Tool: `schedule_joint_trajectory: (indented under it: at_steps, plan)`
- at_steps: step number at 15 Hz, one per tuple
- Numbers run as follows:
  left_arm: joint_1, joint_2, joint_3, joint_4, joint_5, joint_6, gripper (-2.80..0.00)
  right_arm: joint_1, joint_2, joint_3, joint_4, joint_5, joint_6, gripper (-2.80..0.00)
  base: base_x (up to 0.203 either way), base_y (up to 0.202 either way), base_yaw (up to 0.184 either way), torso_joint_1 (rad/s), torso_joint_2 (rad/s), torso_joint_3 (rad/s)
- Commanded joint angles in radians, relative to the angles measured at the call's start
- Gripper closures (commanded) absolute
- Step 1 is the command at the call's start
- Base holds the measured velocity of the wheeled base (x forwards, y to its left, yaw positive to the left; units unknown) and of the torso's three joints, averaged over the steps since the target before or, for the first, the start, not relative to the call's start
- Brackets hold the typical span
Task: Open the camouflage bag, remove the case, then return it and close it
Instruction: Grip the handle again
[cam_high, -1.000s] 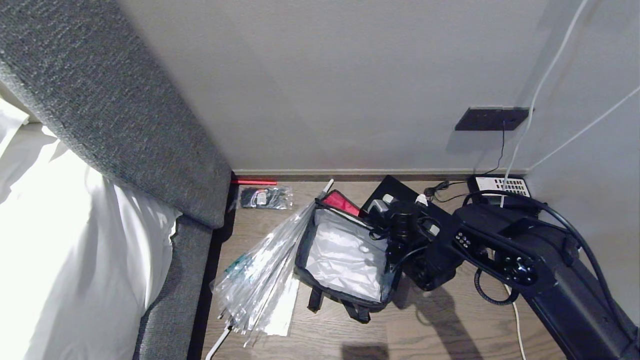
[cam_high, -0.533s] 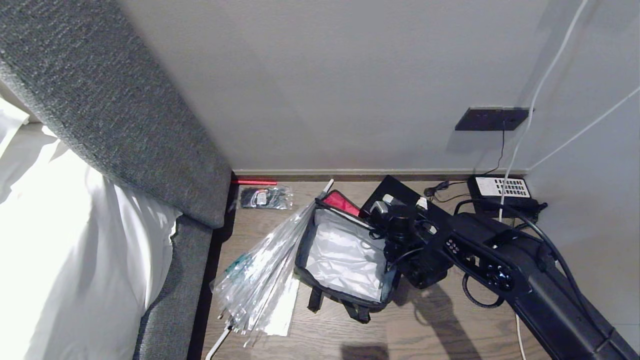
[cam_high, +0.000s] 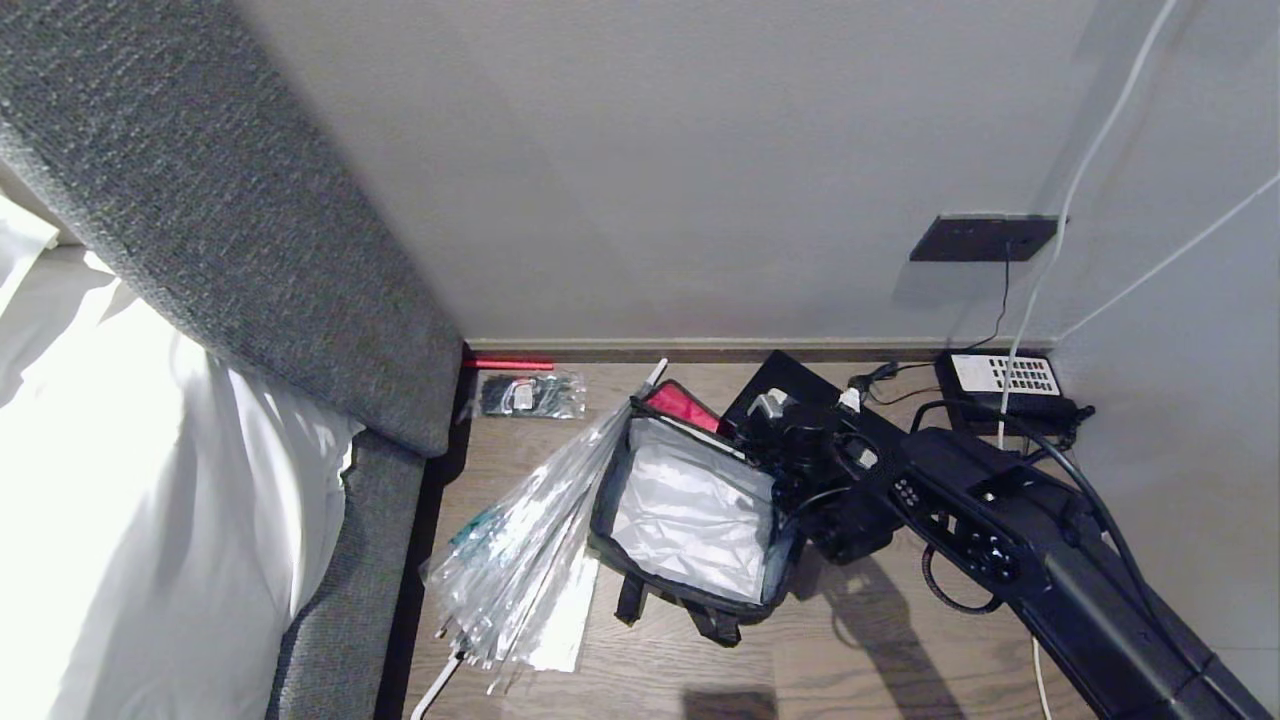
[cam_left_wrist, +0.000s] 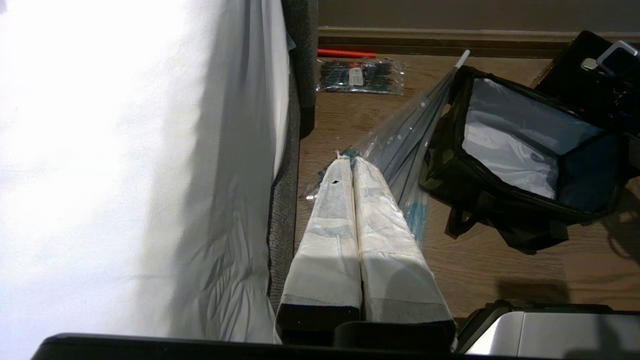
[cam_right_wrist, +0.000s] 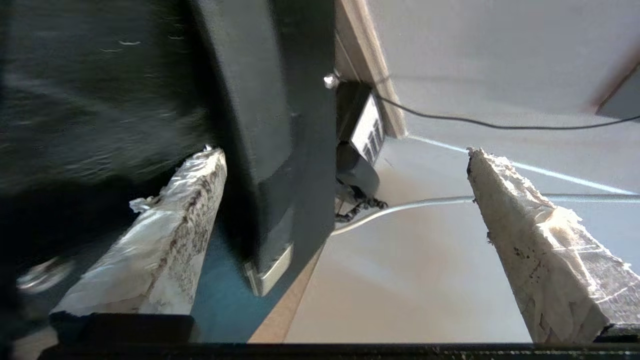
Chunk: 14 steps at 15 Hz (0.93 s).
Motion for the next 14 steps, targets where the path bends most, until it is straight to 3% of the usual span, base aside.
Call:
schedule_joint_trajectory:
  at_steps: [1, 9, 14]
  plan:
    - [0.001, -0.002, 0.000, 0.000, -0.001, 0.000, 0.00, -0.015, 0.016, -0.019, 0.001, -0.005, -0.010, -2.80, 0.000, 0.000, 0.000, 0.000, 0.00, 0.000]
    - [0.001, -0.003, 0.000, 0.000, 0.000, 0.000, 0.00, -0.080, 0.076, -0.234, 0.030, -0.006, -0.016, -2.80, 0.000, 0.000, 0.000, 0.000, 0.00, 0.000]
    - [0.001, -0.003, 0.000, 0.000, 0.000, 0.000, 0.00, -0.116, 0.046, -0.239, 0.090, -0.001, -0.019, -2.80, 0.000, 0.000, 0.000, 0.000, 0.00, 0.000]
